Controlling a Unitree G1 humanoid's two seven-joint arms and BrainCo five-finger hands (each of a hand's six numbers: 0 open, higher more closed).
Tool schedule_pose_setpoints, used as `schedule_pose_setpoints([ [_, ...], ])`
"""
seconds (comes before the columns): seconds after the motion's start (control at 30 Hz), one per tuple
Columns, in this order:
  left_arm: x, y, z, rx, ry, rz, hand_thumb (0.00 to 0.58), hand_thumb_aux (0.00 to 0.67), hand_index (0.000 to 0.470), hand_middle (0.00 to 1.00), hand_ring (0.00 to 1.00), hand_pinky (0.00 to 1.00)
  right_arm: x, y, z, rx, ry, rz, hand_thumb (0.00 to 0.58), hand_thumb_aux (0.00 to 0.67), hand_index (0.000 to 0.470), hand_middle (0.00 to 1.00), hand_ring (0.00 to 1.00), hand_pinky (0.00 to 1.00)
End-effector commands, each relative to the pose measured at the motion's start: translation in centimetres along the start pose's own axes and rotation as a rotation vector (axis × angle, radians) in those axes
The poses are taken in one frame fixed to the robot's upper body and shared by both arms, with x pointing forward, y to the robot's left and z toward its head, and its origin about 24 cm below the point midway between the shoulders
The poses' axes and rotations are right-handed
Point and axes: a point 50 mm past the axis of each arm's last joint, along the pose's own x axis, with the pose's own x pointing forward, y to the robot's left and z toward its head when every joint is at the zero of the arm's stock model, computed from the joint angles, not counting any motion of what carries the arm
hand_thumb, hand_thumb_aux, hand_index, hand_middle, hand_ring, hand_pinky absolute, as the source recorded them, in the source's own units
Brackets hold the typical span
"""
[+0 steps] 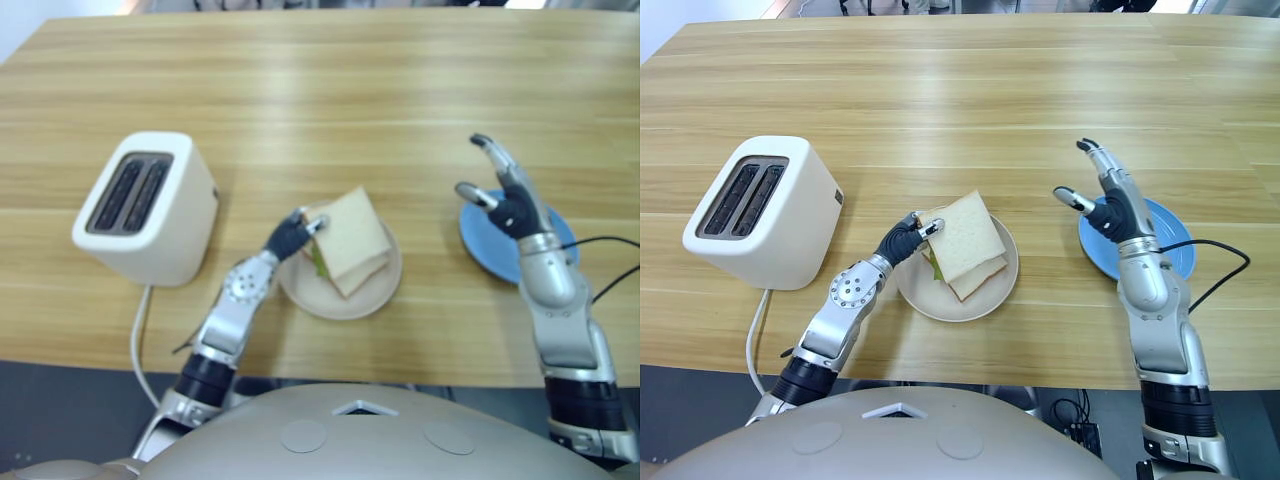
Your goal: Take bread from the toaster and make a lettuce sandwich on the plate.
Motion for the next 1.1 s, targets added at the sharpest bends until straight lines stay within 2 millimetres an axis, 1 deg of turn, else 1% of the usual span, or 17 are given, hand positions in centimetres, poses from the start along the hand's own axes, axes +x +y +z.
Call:
schedule_pose_setpoints([
  [0.03,0.0,-0.3,-0.2,0.004,0.019,0.007,0.580,0.670,0.460,1.00,1.00,1.00,-0.3,2.9,0.0,-0.039,-0.013,0.155,0.000,0.000,0.000,0.00,0.00,0.00],
  [0.2,0.2,-0.5,-1.1,0.055,0.059,0.021,0.580,0.670,0.460,1.00,1.00,1.00,-1.3,5.9,1.2,-0.119,-0.121,0.356,0.000,0.000,0.000,0.00,0.00,0.00],
  [0.37,0.4,-0.7,-2.1,0.091,0.094,0.016,0.580,0.670,0.460,1.00,1.00,1.00,-2.1,7.6,1.7,-0.203,-0.187,0.486,0.000,0.000,0.000,0.00,0.00,0.00],
  [0.5,0.4,-0.8,-2.9,0.147,0.123,0.022,0.580,0.670,0.460,1.00,1.00,1.00,-2.5,8.1,2.1,-0.250,-0.240,0.545,0.000,0.000,0.000,0.00,0.00,0.00],
  [0.7,0.2,-0.9,-4.0,0.219,0.158,0.030,0.580,0.670,0.460,1.00,1.00,1.00,-2.9,8.4,2.8,-0.287,-0.286,0.575,0.000,0.000,0.000,0.00,0.00,0.00],
  [0.87,0.0,-0.9,-4.8,0.256,0.179,0.038,0.580,0.670,0.460,1.00,1.00,1.00,-3.4,9.0,3.3,-0.300,-0.309,0.607,0.000,0.000,0.000,0.00,0.00,0.00],
  [1.0,-0.1,-1.1,-5.2,0.254,0.194,0.034,0.580,0.670,0.460,1.00,1.00,1.00,-3.7,10.0,3.5,-0.309,-0.331,0.644,0.000,0.000,0.000,0.00,0.00,0.00],
  [1.1,-0.3,-1.2,-5.3,0.257,0.198,0.036,0.580,0.670,0.460,1.00,1.00,1.00,-4.1,11.4,3.7,-0.315,-0.356,0.696,0.000,0.000,0.000,0.00,0.00,0.00],
])
